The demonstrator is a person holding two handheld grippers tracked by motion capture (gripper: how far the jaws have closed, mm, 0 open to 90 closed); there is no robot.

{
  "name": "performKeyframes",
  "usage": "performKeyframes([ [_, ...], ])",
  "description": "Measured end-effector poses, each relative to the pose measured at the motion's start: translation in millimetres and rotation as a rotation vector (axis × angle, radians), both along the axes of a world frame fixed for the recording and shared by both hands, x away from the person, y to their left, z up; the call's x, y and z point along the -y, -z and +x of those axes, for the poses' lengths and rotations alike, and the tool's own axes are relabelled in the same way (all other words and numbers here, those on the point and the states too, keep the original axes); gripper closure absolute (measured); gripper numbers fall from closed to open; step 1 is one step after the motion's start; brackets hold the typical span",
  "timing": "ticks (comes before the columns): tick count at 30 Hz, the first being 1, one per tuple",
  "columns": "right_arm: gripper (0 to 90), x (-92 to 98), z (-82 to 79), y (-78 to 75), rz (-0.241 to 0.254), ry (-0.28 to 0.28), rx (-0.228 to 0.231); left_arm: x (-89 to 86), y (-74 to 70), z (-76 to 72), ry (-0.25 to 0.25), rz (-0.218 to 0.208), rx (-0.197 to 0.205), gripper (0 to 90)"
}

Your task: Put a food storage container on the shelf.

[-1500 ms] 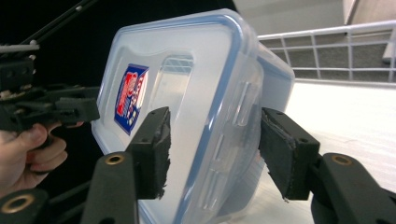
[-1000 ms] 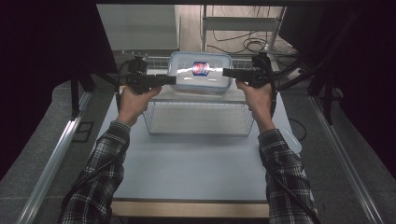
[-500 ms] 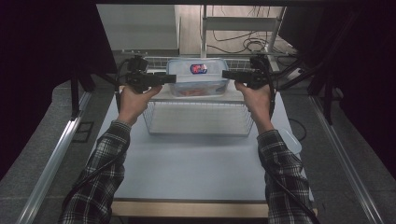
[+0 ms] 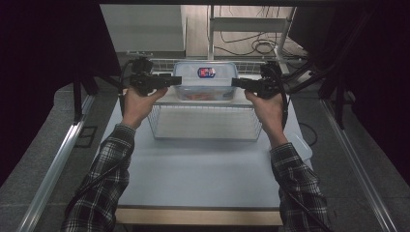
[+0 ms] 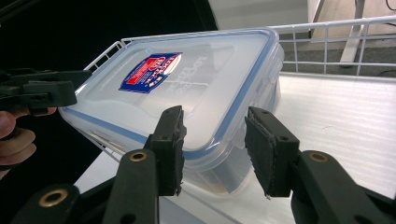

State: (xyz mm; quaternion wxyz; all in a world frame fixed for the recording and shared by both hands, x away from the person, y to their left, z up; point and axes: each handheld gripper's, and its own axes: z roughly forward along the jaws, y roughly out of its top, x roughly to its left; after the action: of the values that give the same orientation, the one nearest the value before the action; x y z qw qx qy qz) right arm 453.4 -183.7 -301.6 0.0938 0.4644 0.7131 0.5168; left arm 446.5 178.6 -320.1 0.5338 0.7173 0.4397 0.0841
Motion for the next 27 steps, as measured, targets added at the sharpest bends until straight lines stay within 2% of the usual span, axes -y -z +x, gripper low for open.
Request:
performKeyframes([
  [4,57.7,-0.6,-1.8,-0.2,-0.004,0.004,0.006,-0.1,0.4,-0.7,-0.003,0.0,0.008,40.8],
  [7,55.5,0.3,-3.4,-0.7,0.0,-0.004,0.03,1.4,-2.2,-5.6,-0.005,0.049,0.052,40.1],
  [8,54.7,2.0,-4.8,-0.7,0.018,-0.008,0.039,0.7,-2.6,-7.6,-0.001,0.051,0.065,38.2],
  [11,49.8,4.9,-8.4,0.0,0.016,-0.031,0.051,-2.0,-3.0,-13.9,0.014,0.027,0.082,33.7],
  [15,42.3,8.0,-16.3,2.6,0.024,-0.062,0.068,-4.8,0.0,-26.0,0.024,0.026,0.102,26.1],
  [23,29.2,11.0,-30.0,8.5,-0.02,-0.107,0.107,-6.7,16.1,-49.7,0.049,0.062,0.113,14.7],
  [27,23.7,11.8,-37.6,14.4,-0.05,-0.129,0.131,-6.1,26.1,-65.7,0.045,0.103,0.135,9.0],
])
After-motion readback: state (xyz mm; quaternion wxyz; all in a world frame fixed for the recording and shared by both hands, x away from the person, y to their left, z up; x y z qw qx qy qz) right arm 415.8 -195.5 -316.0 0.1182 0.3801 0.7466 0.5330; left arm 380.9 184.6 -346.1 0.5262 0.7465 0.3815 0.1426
